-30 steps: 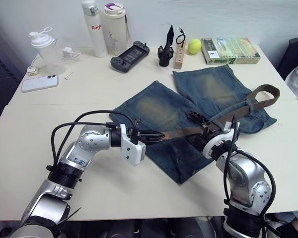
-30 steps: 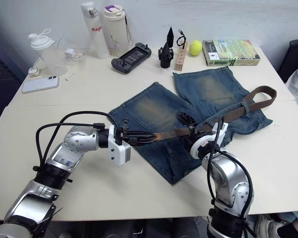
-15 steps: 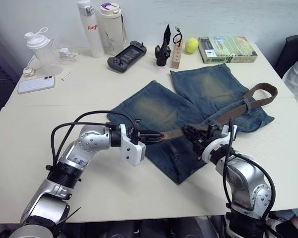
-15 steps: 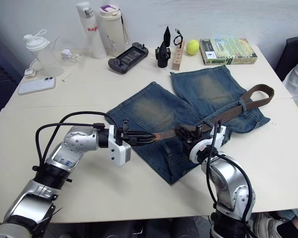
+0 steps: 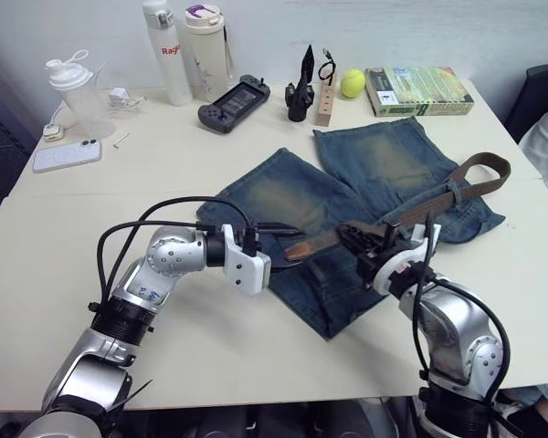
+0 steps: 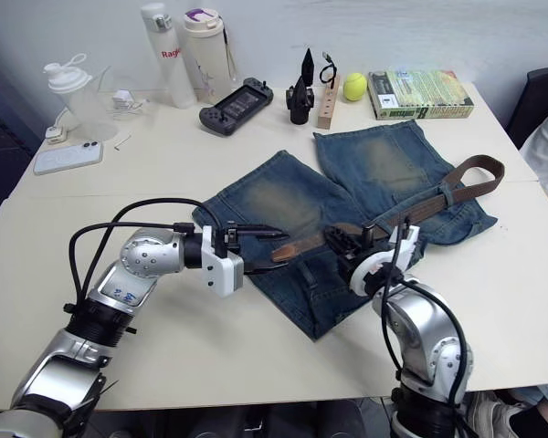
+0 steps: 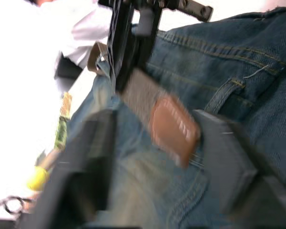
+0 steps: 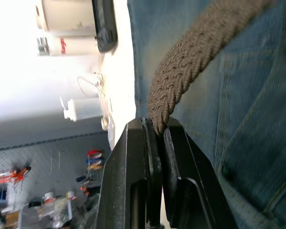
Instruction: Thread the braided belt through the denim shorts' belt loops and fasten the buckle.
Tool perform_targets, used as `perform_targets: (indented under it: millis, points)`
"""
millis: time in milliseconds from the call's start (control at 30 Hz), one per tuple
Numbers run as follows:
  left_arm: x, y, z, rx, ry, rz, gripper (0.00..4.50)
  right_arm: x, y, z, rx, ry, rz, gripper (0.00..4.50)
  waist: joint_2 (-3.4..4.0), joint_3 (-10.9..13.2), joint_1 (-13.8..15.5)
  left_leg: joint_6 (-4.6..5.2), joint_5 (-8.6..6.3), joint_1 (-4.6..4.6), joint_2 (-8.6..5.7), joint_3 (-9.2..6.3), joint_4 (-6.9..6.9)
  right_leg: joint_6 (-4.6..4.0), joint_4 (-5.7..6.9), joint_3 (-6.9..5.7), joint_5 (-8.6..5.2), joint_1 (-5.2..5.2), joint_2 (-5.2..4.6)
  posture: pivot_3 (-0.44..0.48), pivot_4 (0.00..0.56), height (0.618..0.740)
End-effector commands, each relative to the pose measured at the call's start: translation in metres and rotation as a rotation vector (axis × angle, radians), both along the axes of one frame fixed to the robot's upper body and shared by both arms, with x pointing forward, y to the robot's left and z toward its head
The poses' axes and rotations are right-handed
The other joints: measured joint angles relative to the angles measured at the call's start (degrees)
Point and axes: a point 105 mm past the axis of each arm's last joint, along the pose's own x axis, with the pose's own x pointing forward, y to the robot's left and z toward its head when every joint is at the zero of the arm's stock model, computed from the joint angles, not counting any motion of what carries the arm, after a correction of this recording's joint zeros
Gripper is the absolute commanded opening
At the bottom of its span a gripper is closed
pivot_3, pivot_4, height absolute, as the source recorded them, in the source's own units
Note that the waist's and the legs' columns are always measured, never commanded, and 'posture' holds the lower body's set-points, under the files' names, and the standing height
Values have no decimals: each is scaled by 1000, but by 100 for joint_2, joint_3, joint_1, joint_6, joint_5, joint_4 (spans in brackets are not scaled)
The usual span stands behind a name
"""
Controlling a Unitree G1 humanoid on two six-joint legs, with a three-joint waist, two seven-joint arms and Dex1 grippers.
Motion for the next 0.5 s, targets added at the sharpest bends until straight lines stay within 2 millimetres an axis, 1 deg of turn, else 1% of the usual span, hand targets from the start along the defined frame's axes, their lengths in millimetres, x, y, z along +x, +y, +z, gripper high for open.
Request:
perform_targets:
  millis: [33,133,167,267,333,433,500]
  points:
    - [-4,15,22,-155,130,43,3312,-1,-21,20,-57,-153,3,0,0,0,-7,0,0,0,1,0,0,0,-1,2,0,0,-1,0,150,724]
    - [-8,29,27,-222,264,77,3312,-2,-31,24,-130,-226,44,0,0,0,-3,1,0,-2,6,-1,4,0,-5,6,0,3,-1,0,150,724]
    - [-12,36,27,-242,346,87,3312,-4,-33,25,-165,-249,72,0,0,0,-1,0,0,-2,8,-3,5,-1,-6,6,-1,5,-1,0,150,724]
    - [-22,50,22,-275,517,111,3312,-5,-39,21,-223,-258,105,0,0,0,-4,0,0,1,11,-3,3,-2,-9,6,-1,9,-1,0,150,724]
    - [-29,54,20,-271,568,110,3312,-5,-43,16,-231,-250,102,0,0,0,-4,0,0,2,11,-3,2,-2,-10,7,-1,10,-2,0,150,724]
    - [-33,60,10,-258,618,151,3312,-3,-49,2,-318,-245,101,0,0,0,23,0,0,4,12,-5,3,-2,-16,5,-1,18,-2,0,150,724]
    - [-34,61,8,-254,630,166,3312,-3,-49,-2,-363,-257,111,0,0,0,34,1,0,8,9,-8,6,-2,-21,2,-1,29,-2,0,150,724]
